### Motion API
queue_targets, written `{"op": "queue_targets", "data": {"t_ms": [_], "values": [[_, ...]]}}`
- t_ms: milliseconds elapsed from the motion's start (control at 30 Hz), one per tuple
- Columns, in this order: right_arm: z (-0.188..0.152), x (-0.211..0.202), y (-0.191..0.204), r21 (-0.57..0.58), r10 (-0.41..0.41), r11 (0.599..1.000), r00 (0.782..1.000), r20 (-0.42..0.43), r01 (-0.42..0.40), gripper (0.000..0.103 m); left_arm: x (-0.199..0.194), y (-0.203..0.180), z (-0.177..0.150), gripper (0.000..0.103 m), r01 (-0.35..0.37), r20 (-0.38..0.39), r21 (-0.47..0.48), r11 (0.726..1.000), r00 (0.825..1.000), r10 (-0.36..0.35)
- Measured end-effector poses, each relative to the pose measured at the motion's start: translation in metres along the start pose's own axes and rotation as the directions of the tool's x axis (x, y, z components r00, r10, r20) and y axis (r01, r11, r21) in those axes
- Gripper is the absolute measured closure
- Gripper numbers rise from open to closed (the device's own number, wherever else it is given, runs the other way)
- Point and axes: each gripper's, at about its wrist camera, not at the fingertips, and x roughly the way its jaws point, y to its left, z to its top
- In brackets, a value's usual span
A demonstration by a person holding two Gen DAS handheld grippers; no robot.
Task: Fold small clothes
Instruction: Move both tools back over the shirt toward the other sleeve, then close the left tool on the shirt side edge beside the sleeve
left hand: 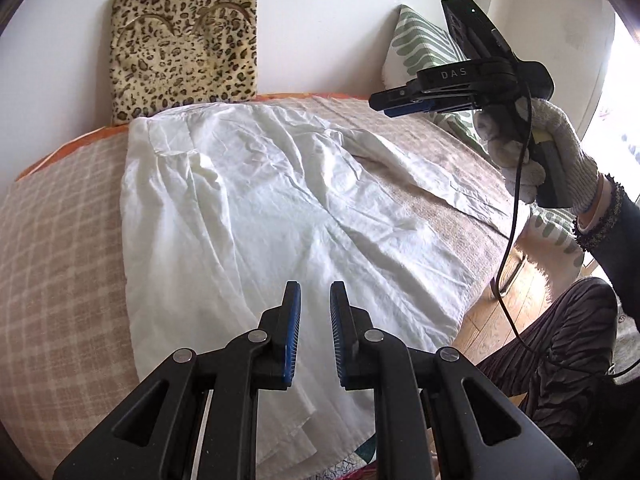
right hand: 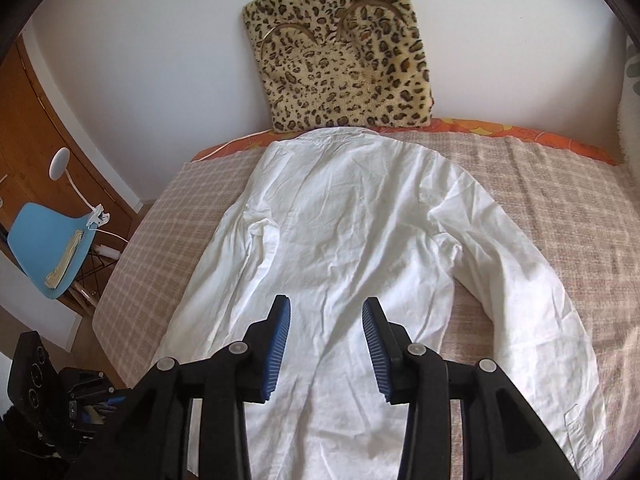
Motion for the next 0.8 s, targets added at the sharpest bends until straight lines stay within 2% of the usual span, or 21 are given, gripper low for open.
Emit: {"op": "queue_targets", "data": {"t_ms": [100, 200, 433, 700, 767, 800], "values": [[-0.011, -0.025, -0.044, 0.064, -0.046, 0.997, 0.999, 0.015, 0.045, 0.062, 0.012, -0.02, 0.011, 0.089, 0.016, 0.001, 0.029, 0.999, 1.0, -0.016], [-0.025, -0.043, -0.086, 0.123, -0.094, 0.988, 0.996, 0.01, 0.092, 0.062, 0.025, -0.04, 0.017, 0.08, 0.046, -0.01, 0.038, 0.998, 0.999, -0.045], [-0.066, -0.072, -0.171, 0.248, -0.182, 0.951, 0.983, -0.026, 0.183, 0.062, 0.057, -0.079, 0.032, 0.08, 0.096, -0.025, 0.055, 0.994, 0.995, -0.095], [-0.124, -0.085, -0.248, 0.369, -0.22, 0.897, 0.97, -0.103, 0.243, 0.062, 0.087, -0.122, 0.044, 0.08, 0.135, -0.071, 0.118, 0.984, 0.989, -0.128], [-0.139, -0.083, -0.262, 0.399, -0.215, 0.883, 0.969, -0.124, 0.247, 0.059, 0.093, -0.131, 0.046, 0.075, 0.141, -0.082, 0.126, 0.982, 0.988, -0.131], [-0.146, -0.082, -0.269, 0.416, -0.207, 0.876, 0.969, -0.132, 0.244, 0.057, 0.096, -0.135, 0.046, 0.068, 0.145, -0.088, 0.129, 0.981, 0.987, -0.134]]}}
